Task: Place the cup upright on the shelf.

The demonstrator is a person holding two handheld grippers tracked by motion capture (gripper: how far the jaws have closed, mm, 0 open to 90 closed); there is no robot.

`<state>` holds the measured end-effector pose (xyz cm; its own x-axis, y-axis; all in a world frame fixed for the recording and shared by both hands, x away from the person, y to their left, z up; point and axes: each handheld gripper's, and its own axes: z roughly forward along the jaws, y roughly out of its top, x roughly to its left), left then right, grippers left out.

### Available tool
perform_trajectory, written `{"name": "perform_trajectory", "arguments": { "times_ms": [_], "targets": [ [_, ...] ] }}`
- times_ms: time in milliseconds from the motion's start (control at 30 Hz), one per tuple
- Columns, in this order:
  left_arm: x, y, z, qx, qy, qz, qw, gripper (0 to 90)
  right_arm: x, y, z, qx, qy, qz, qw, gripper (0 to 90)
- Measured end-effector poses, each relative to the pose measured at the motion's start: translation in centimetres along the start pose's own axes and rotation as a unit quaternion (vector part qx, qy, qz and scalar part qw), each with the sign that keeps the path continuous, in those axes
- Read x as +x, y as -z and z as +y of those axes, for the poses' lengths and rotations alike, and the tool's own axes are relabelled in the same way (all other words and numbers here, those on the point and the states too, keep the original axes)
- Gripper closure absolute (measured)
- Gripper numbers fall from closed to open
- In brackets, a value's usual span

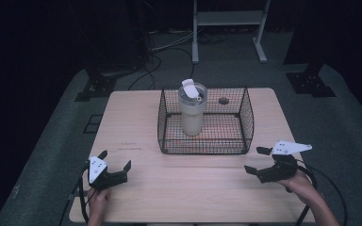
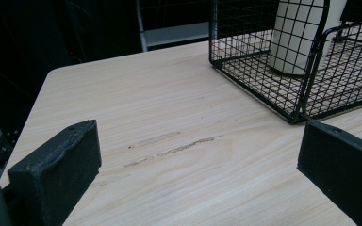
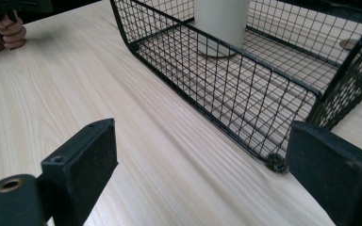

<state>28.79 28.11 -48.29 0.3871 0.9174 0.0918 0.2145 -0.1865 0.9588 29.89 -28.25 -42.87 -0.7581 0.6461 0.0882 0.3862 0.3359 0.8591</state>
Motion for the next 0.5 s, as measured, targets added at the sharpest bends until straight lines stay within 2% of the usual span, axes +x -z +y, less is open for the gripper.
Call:
{"name": "perform_trajectory", "arguments": {
  "times_ms": [367, 500],
  "targets": [
    [0.0, 0.0, 0.0, 0.0, -0.001, 0.001, 1.0, 0.0, 0.3, 0.1, -1.5, -0.011, -0.014, -0.001, 0.9998, 9.1],
    [-0.1, -0.1, 0.0, 0.002, -0.001, 0.003, 1.0, 0.0, 1.2, 0.1, -2.1, -0.022, -0.009, -0.004, 0.9997, 9.1]
  ]
}}
